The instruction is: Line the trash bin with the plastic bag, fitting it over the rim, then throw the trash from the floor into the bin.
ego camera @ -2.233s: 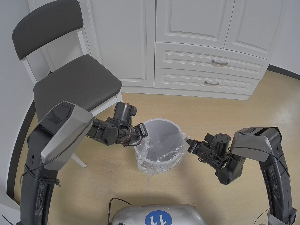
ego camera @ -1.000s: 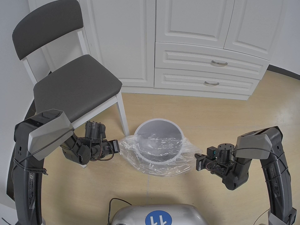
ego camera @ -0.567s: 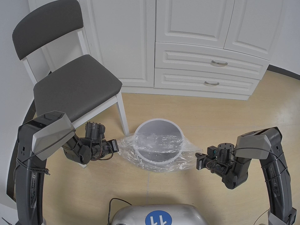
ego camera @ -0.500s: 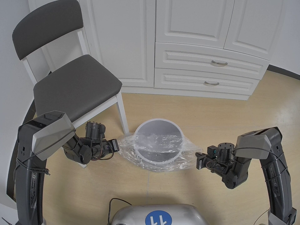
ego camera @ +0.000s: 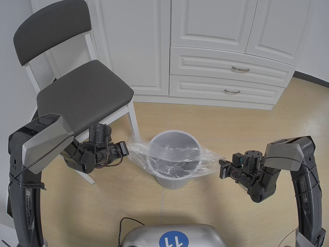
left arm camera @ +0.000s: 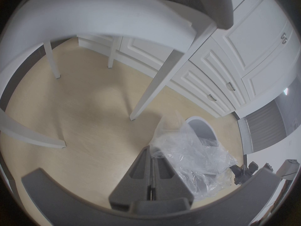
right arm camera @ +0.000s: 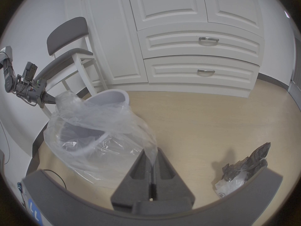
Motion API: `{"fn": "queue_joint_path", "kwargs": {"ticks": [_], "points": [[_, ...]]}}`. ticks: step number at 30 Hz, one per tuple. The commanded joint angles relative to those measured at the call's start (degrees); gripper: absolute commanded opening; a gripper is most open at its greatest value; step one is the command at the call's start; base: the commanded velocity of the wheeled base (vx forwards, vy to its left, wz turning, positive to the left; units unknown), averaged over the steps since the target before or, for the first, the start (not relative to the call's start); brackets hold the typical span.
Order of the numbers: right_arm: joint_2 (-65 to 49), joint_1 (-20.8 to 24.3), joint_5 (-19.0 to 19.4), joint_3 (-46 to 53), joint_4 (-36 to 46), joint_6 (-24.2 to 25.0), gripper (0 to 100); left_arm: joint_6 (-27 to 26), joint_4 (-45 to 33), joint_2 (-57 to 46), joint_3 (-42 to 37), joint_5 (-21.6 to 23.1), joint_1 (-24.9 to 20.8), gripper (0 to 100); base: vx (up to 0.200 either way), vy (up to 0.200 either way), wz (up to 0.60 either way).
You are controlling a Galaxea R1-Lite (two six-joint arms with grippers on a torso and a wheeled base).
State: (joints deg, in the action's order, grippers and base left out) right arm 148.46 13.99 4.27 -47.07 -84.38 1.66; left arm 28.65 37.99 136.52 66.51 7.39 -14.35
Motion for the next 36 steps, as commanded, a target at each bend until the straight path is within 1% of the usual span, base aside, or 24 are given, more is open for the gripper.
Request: {"fn": "queue_joint_path", "kwargs": {"ticks": [1, 5, 10, 15, 18, 22, 25, 26, 27, 30, 32, 33, 36], "points": [[-1.5, -0.5, 0.0, 0.2, 0.0, 0.0, 0, 0.0, 0.0, -2.7, -0.4, 0.1, 0.0, 0, 0.000, 0.000, 0.00], [-0.5, -0.1, 0.0, 0.0, 0.1, 0.0, 0, -0.1, -0.5, -1.6, -0.3, 0.2, -0.1, 0, 0.000, 0.000, 0.00], [1.8, 1.0, 0.0, -1.1, 0.6, 0.1, 0, -0.6, -0.9, 2.3, 0.2, 0.1, -0.2, 0, 0.000, 0.000, 0.00], [4.3, 1.5, 0.1, -2.9, 0.9, 0.6, 0, -0.6, -0.7, 7.1, 2.7, -0.4, -0.9, 0, 0.000, 0.000, 0.00], [4.0, 1.5, 0.2, -3.2, 2.2, 1.3, 0, -0.6, -0.9, 7.6, 3.8, -1.1, -1.7, 0, 0.000, 0.000, 0.00], [3.7, 0.9, 0.0, -4.7, 4.6, 1.9, 0, -0.6, -0.9, 8.3, 4.8, -1.6, -1.6, 0, 0.000, 0.000, 0.00], [3.6, 0.9, -0.9, -5.1, 4.8, 1.9, 0, -0.7, -1.1, 8.7, 4.9, -1.6, -1.3, 0, 0.000, 0.000, 0.00], [3.6, 0.8, -2.7, -5.4, 5.0, 1.9, 0, -0.7, -1.6, 8.8, 5.1, -1.9, -1.1, 0, 0.000, 0.000, 0.00], [3.7, 0.8, -3.2, -5.6, 5.1, 1.8, 0, -0.8, -2.0, 8.7, 5.2, -2.5, -1.1, 0, 0.000, 0.000, 0.00], [3.8, 0.8, -3.4, -5.9, 6.3, 1.9, 0, -0.9, -3.4, 8.8, 6.2, -3.6, -1.1, 0, 0.000, 0.000, 0.00], [3.5, 0.8, -3.5, -6.2, 7.7, 1.9, 0, -0.9, -4.1, 8.8, 6.3, -3.6, -1.1, 0, 0.000, 0.000, 0.00], [3.0, 0.6, -3.5, -6.6, 9.8, 2.3, 0, -0.9, -4.2, 8.9, 6.5, -3.6, -1.0, 0, 0.000, 0.000, 0.00], [2.7, 0.5, -3.5, -6.7, 10.5, 3.0, 0, -0.8, -4.1, 8.8, 6.7, -3.6, -0.9, 0, 0.000, 0.000, 0.00]]}}
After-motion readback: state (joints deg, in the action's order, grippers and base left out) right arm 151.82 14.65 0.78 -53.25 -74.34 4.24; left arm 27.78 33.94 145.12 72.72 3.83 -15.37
